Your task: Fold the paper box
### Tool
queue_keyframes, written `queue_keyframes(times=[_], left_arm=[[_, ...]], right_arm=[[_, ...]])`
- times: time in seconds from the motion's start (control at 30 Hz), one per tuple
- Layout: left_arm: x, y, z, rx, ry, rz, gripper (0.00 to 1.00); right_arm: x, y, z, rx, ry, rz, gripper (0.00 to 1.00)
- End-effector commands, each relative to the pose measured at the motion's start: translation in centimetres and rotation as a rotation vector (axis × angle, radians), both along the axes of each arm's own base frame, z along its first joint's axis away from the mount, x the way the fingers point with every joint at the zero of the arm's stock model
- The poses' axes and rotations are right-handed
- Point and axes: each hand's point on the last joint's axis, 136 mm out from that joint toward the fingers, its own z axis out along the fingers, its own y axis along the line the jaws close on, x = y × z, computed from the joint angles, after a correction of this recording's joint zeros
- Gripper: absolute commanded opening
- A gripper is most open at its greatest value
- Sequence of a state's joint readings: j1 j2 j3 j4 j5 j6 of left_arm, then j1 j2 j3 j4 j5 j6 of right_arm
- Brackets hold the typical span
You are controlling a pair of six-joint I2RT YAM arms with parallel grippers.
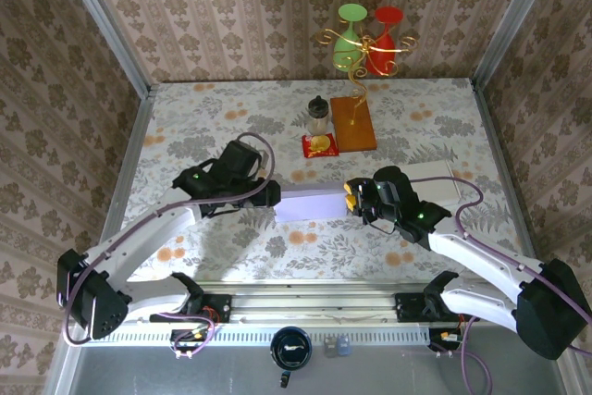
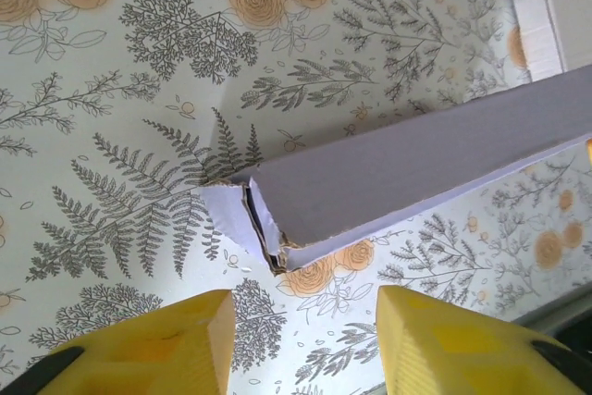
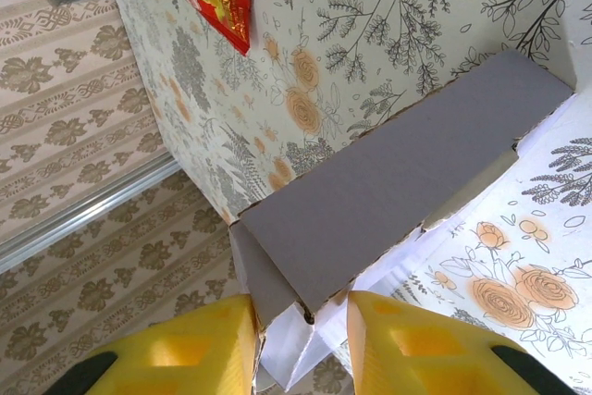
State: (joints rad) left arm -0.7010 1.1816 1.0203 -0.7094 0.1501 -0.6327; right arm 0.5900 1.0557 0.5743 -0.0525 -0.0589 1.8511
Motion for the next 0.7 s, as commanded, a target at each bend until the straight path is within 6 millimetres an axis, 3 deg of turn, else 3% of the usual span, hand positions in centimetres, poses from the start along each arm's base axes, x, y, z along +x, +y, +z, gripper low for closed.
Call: queue_keyframes(times=[0.0, 0.2, 0.67], left_arm=[[0.2, 0.5, 0.9, -0.110, 0.065, 0.083, 0.48], [1.4, 0.8, 1.3, -0.251, 0.148, 0.194, 0.50], [2.8, -0.1, -1.7, -0.340, 0.232, 0.248, 0.45]], right_arm=[[-2.4, -1.9, -4.8, -0.136, 0.142, -0.002, 0.32], [-2.5, -2.1, -5.0, -0.150, 0.150, -0.002, 0.31], [-2.6, -2.2, -5.1, -0.158, 0.160, -0.002, 0.29]])
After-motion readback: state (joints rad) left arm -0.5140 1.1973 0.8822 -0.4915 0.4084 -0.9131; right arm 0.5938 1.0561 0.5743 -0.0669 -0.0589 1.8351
